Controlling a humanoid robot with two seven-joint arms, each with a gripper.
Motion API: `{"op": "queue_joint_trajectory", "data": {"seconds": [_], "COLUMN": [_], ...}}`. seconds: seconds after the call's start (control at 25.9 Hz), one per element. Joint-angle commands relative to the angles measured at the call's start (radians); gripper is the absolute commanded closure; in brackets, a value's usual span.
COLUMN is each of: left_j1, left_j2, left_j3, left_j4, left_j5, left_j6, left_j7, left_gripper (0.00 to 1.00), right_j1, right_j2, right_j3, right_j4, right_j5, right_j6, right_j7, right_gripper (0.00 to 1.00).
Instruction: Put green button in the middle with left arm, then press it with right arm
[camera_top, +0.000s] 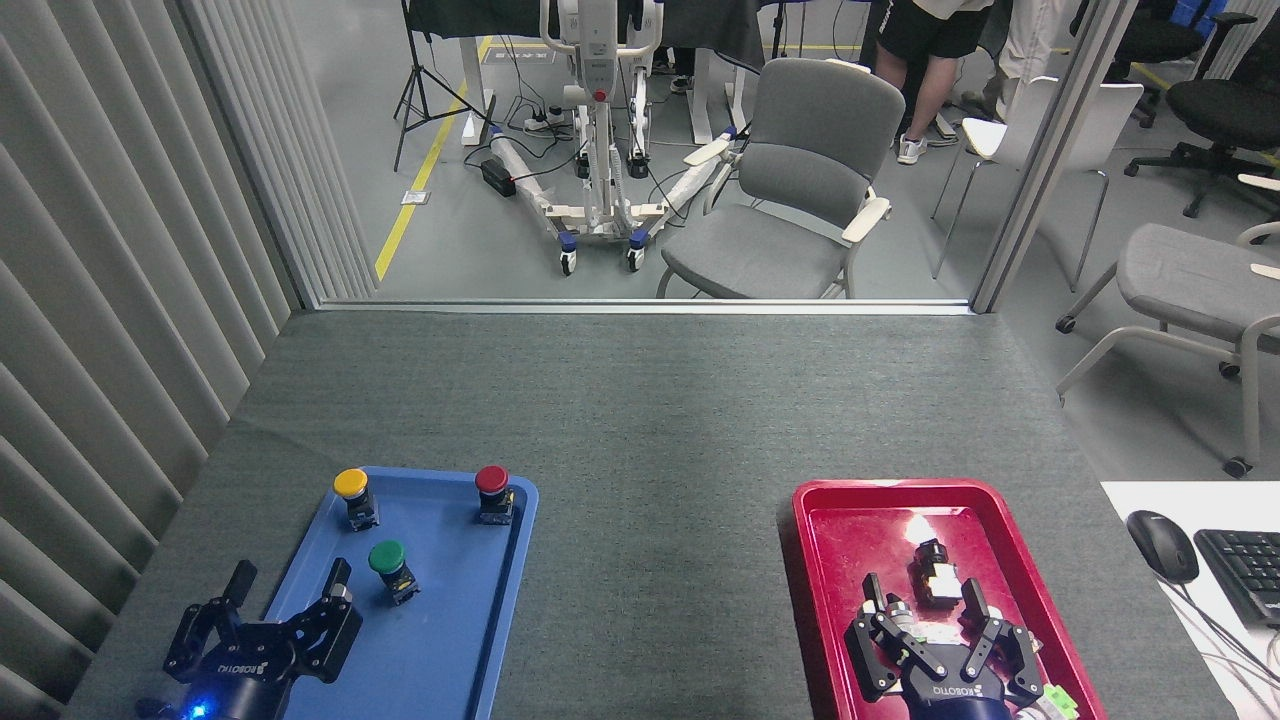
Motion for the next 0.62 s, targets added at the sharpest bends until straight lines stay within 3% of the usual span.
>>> {"op": "queue_joint_trajectory", "data": {"seconds": [0.0, 0.58], "left_j1": [-0.001, -0.007], "left_j2": [-0.007, 0.007], "left_j3": [0.002, -0.004], "left_j4": [-0.002, 0.012], "left_j5": [0.004, 0.0], "left_j6": [-0.005, -0.005], "left_j7": [0.018, 0.028], "left_gripper": [0.0, 0.0], "right_j1": [0.002, 0.005], "right_j2": [-0.012, -0.031], "right_j3": [-0.002, -0.009], "right_j4": [0.007, 0.026], "right_j5": [-0.007, -0.003], "right_j6": [-0.022, -0.033], "right_j7": [0.002, 0.015], "right_gripper": [0.0, 0.0]}}
